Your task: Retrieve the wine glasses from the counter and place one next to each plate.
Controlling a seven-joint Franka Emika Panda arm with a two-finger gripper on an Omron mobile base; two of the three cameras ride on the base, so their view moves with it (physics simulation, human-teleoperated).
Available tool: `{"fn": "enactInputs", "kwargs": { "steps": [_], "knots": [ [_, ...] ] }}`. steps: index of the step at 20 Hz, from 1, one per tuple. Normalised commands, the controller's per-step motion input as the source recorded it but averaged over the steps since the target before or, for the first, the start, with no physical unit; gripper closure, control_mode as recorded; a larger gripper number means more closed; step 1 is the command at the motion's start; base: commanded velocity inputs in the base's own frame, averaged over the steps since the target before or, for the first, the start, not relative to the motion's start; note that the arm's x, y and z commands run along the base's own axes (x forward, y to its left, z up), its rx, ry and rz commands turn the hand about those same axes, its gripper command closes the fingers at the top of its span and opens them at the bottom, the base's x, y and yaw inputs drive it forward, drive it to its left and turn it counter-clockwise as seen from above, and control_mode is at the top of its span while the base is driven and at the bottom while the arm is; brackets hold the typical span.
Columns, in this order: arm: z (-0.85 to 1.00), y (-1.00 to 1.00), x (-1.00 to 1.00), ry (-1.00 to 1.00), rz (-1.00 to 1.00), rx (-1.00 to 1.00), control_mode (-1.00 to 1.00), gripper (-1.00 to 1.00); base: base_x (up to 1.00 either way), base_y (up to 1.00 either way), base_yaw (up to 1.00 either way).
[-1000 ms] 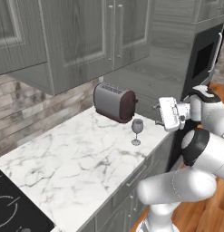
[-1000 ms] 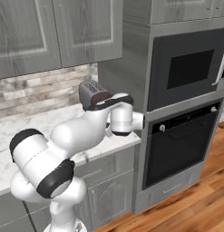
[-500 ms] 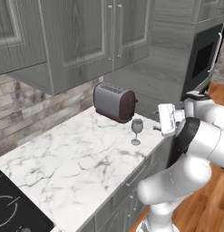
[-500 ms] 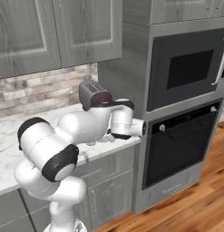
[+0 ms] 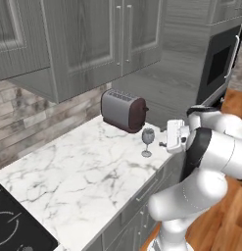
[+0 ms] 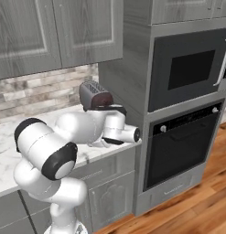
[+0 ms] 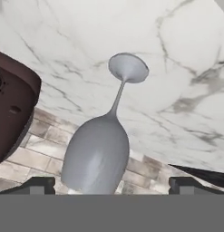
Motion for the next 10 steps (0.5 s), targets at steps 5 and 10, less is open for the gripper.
{"fn": "enactInputs", "kwargs": {
  "steps": [5,10],
  "knots": [
    [-0.19,0.03,0.12,0.19,0.0,0.0,-1.0,-1.0,0.0,0.0,0.0],
    [-0.1,0.0,0.02,0.16,0.0,0.0,-1.0,-1.0,0.0,0.0,0.0]
  ]
}}
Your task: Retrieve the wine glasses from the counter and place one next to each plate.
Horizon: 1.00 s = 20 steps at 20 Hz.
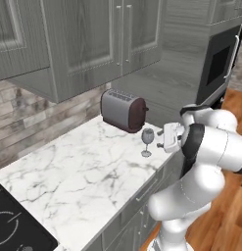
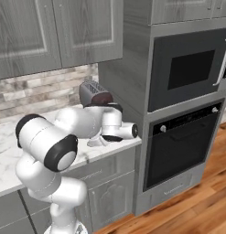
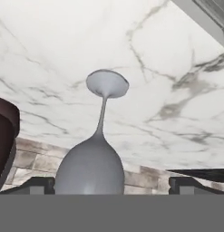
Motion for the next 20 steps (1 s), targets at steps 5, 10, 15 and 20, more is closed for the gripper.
{"fn": "enactInputs", "kwargs": {
  "steps": [5,10,15,20],
  "knots": [
    [-0.04,0.04,0.01,0.06,0.0,0.0,-1.0,-1.0,0.0,0.0,0.0],
    [-0.16,0.08,0.0,0.05,0.0,0.0,-1.0,-1.0,0.0,0.0,0.0],
    [-0.26,0.0,0.07,0.09,0.0,0.0,-1.0,-1.0,0.0,0.0,0.0],
    [-0.13,0.0,0.32,0.06,0.0,0.0,-1.0,-1.0,0.0,0.0,0.0]
  ]
}}
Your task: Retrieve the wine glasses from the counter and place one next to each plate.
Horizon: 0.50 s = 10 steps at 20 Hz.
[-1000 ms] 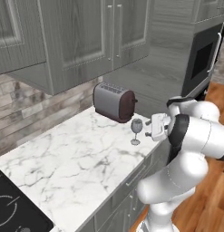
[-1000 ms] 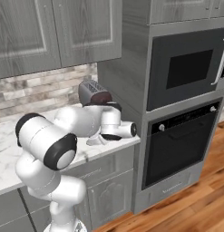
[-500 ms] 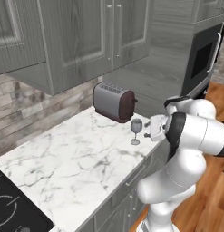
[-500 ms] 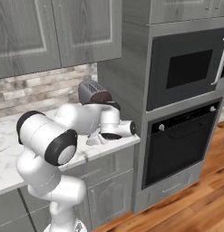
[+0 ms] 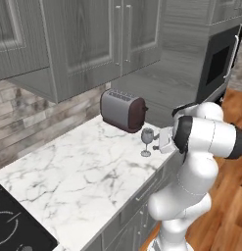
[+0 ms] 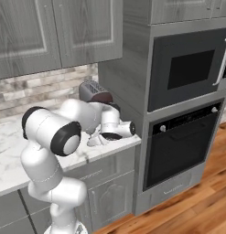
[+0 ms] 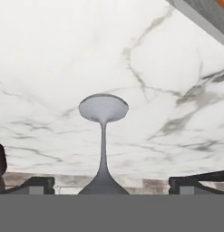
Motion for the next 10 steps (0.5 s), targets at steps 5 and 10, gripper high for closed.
{"fn": "enactInputs", "kwargs": {
  "steps": [5,10],
  "knots": [
    [-0.26,0.06,0.09,0.08,0.0,0.02,-1.0,-1.0,0.0,0.0,0.0],
    [-0.15,0.0,0.02,0.06,0.0,0.0,-1.0,-1.0,0.0,0.0,0.0]
  ]
}}
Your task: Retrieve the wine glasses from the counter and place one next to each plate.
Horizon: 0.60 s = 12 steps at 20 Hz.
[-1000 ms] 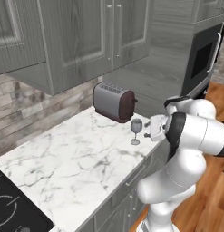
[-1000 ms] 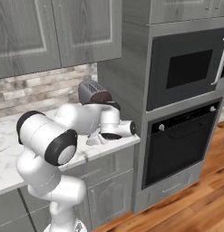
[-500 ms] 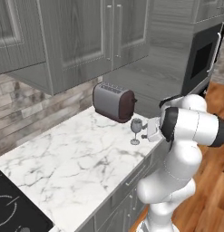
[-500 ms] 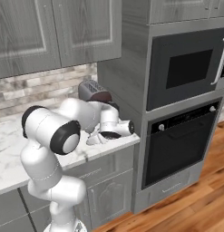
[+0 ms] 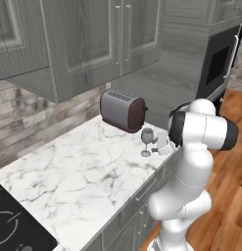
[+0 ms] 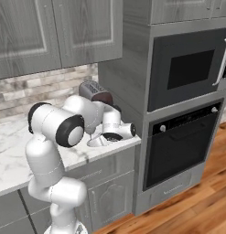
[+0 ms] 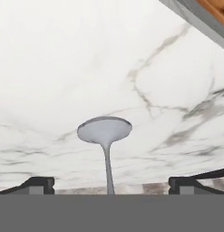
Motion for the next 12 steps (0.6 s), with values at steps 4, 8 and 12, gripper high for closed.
{"fn": "enactInputs", "kwargs": {
  "steps": [4,8,12],
  "knots": [
    [-0.11,0.06,0.08,0.02,0.0,0.01,-1.0,-1.0,0.0,0.0,0.0],
    [-0.19,0.19,0.02,0.0,0.0,0.05,-1.0,-1.0,0.0,0.0,0.0],
    [-0.01,0.18,0.0,0.0,0.0,0.03,-1.0,-1.0,0.0,0.0,0.0]
  ]
}}
